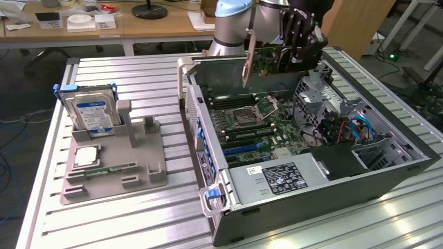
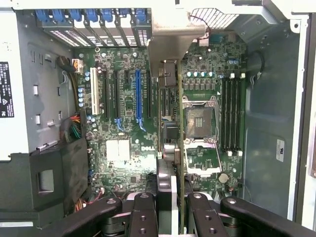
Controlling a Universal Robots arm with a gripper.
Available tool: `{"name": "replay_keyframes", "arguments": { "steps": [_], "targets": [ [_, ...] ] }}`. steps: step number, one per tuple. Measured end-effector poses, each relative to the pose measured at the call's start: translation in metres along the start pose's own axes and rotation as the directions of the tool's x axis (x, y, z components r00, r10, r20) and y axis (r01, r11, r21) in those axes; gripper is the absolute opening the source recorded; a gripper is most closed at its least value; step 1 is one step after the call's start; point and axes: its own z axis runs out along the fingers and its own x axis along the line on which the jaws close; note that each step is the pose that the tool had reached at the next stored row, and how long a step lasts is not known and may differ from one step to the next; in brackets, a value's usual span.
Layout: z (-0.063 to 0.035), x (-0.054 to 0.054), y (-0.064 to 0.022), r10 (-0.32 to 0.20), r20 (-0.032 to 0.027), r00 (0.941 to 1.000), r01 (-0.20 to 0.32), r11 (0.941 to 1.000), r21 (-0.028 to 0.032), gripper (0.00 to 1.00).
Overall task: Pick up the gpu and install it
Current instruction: 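Insert the gpu into the slot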
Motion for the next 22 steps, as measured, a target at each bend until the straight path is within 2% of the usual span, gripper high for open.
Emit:
{"name": "replay_keyframes", "arguments": {
  "steps": [3, 12, 14, 17, 22],
  "targets": [
    [0.0021, 0.0, 0.0, 0.0, 0.0002, 1.0, 0.0, 1.0, 0.002, 0.28],
    [0.0054, 0.0, 0.0003, 0.008, -0.0002, 1.0, -0.008, 1.0, 0.0021, 0.28],
    [0.0066, 0.0, 0.0003, 0.008, -0.0008, 1.0, -0.008, 1.0, -0.0004, 0.28],
    [0.0087, 0.002, 0.0004, 0.009, -0.0024, 1.0, -0.009, 0.9999, -0.0106, 0.28],
    [0.0175, 0.003, 0.0018, 0.011, -0.0028, 0.9999, -0.011, 0.9999, -0.0124, 0.28]
  ]
}}
